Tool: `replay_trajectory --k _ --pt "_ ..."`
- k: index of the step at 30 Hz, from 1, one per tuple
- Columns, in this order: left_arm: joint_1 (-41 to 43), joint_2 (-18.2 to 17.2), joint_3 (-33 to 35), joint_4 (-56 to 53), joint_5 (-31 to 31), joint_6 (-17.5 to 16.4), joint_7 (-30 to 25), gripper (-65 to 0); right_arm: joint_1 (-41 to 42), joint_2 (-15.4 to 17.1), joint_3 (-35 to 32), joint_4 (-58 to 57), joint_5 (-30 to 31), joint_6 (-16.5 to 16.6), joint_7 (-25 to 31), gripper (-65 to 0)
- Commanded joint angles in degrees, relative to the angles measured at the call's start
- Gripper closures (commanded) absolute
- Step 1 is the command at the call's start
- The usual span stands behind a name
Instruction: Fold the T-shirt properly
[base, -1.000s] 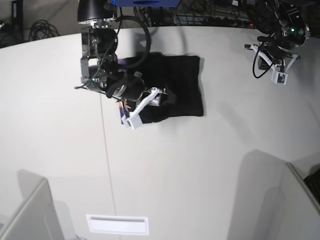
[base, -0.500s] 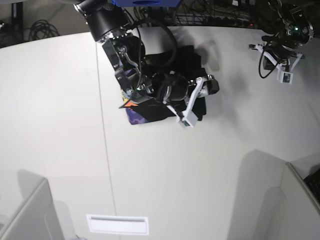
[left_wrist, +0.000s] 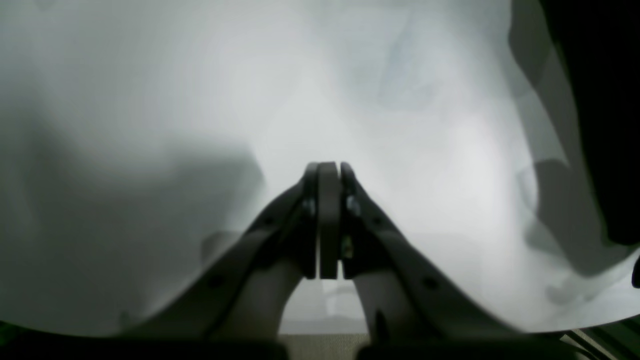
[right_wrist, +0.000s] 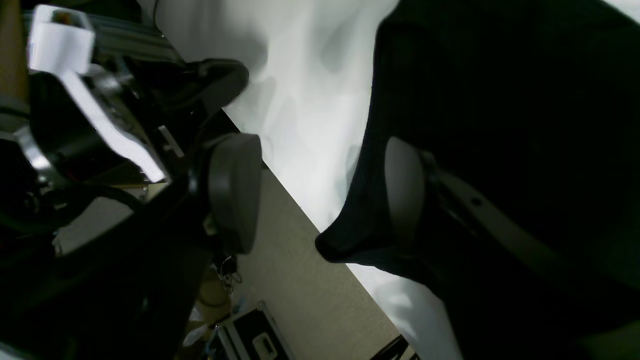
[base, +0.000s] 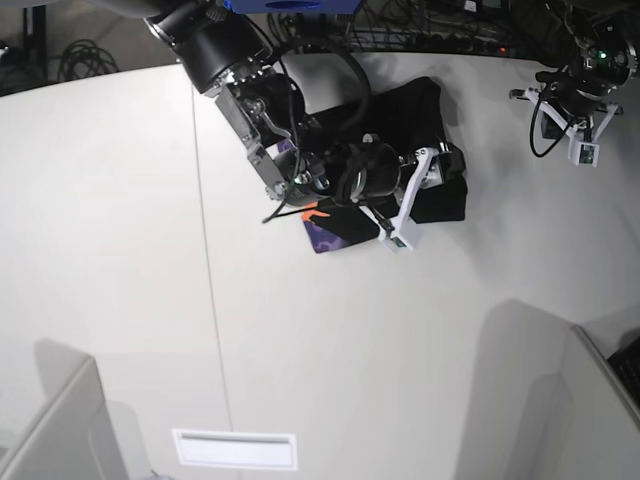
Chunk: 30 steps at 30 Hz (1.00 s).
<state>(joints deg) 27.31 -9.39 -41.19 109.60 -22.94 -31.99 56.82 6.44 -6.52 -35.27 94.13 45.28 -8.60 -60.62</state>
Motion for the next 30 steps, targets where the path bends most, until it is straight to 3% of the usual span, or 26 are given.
replay_trajectory --k 1,4,5,7,9,14,15,16,18,21,23,30 --pt "0.25 -0.59 -0.35 0.86 -0.67 -0.50 -0.77 0.0 0.82 -0.82 -0.03 1.13 1.36 -0.06 0.71 -36.9" --pt "0.43 -0.50 -0.26 1.21 -1.11 -0.85 -0.77 0.0 0.82 0.24 0.23 3.76 1.36 -0.06 1.06 -36.2" --pt "0.87 -0.24 -0.26 1.21 -2.69 -2.43 -0.77 0.0 0.82 1.47 0.32 5.61 1.36 -0.06 1.32 -33.2" --pt "1.57 0.73 -0.70 1.21 -9.54 -7.18 -0.77 0.0 0.82 3.93 0.85 10.27 1.36 -0.06 1.68 -18.0" --pt "2.71 0.82 -0.79 0.95 -17.90 -8.01 -0.77 0.0 -0.41 6.22 4.01 14.14 1.54 0.03 3.87 0.0" --pt "3.50 1.78 -0.26 0.77 -30.73 -8.01 -0.69 0.0 -6.66 10.96 17.11 19.32 4.97 0.03 9.59 0.0" --pt "3.50 2.49 -0.26 0.77 -31.35 -8.01 -0.69 -5.6 -7.27 12.55 19.13 19.24 7.16 0.03 10.11 0.0" --pt "3.24 3.10 -0.26 0.77 -31.26 -8.01 -0.69 -16.8 -7.80 14.13 21.16 19.15 9.18 0.12 10.11 0.0" --pt "2.80 4.07 -0.26 0.42 -31.26 -8.01 -0.69 -33.2 -9.03 16.24 24.23 19.06 12.17 0.12 10.11 0.0" --pt "0.78 5.04 2.02 -2.04 -31.17 -8.01 -0.69 -47.2 -10.52 18.44 27.66 19.15 15.16 0.12 10.11 0.0" --pt "-0.45 5.12 4.31 -5.12 -31.08 -8.01 -0.77 -49.7 -11.49 19.40 28.72 19.24 16.04 0.21 10.11 0.0" --pt "-5.11 6.00 9.15 -13.82 -27.30 -8.01 -0.95 -49.5 -13.34 20.19 28.72 19.41 15.78 0.21 10.11 0.0"
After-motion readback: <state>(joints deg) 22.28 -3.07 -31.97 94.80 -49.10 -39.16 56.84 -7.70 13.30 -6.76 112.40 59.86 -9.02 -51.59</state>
